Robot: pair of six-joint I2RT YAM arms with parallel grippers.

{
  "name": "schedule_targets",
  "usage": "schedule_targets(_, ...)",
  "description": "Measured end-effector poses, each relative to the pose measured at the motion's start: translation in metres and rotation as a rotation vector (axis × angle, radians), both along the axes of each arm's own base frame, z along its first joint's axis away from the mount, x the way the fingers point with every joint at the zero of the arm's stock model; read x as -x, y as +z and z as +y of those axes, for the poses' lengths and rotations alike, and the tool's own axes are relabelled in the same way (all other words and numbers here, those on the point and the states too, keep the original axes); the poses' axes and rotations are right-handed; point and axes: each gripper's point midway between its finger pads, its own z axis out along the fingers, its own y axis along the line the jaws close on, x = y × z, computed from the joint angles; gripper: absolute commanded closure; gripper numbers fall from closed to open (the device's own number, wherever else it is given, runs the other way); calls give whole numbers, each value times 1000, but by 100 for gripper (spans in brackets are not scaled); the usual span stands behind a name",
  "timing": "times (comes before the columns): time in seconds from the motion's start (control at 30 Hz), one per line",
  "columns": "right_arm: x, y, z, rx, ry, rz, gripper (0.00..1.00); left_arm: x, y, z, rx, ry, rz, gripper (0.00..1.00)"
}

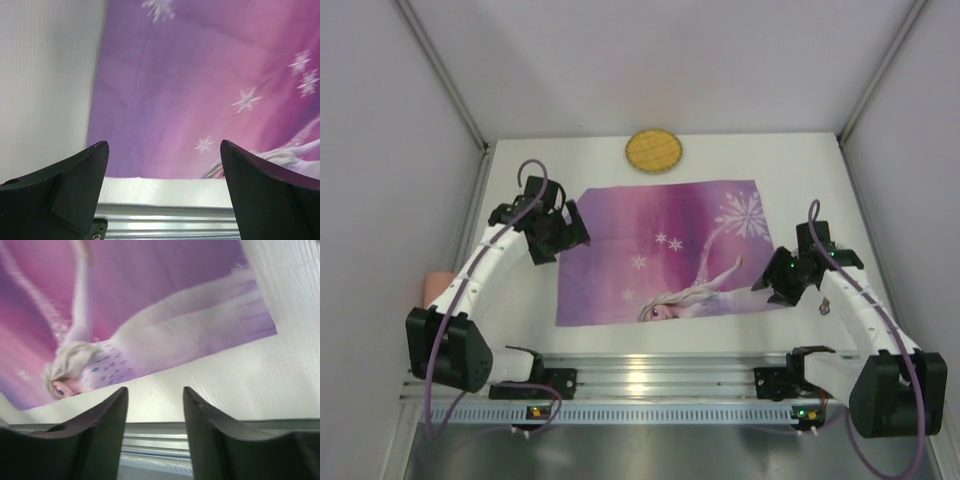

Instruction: Set the dinner table for one person

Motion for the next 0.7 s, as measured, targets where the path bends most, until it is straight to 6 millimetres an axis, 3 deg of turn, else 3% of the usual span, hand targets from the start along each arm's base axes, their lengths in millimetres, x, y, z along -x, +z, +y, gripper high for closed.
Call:
schedule_targets(0.07, -16, 27, 6, -6, 12, -91, 28, -24, 22, -5, 11, -9, -71, 1)
schedule_targets(0.1, -26, 39, 8, -7, 17, -132, 23, -32, 27, -6, 15, -9, -86, 2)
schedule_targets(0.13, -31, 46, 8, -1, 19, -155, 20, -38, 28, -8, 15, -8, -88, 3)
schedule_targets(0.17, -35, 50, 7, 6, 20, -166, 9, -43, 24, -9, 19, -5, -74, 6)
schedule_targets(0.23, -37, 45, 2, 37, 6, -149, 4, -41, 9, -12, 30, 3, -12, 7)
schedule_targets(0.3, -31, 31, -5, 69, -9, -99, 4, -28, -13, -14, 49, 16, 63, 7)
schedule_targets(0.4, -14, 3, -17, 107, -38, 4, 4, 11, -40, -13, 68, 39, 179, 9)
schedule_targets(0.57, 1, -28, -38, 166, -89, 161, 5, 64, -60, -11, 106, 66, 289, 14)
schedule_targets(0.7, 2, -35, -50, 219, -106, 190, 8, 85, -73, -10, 118, 87, 322, 14)
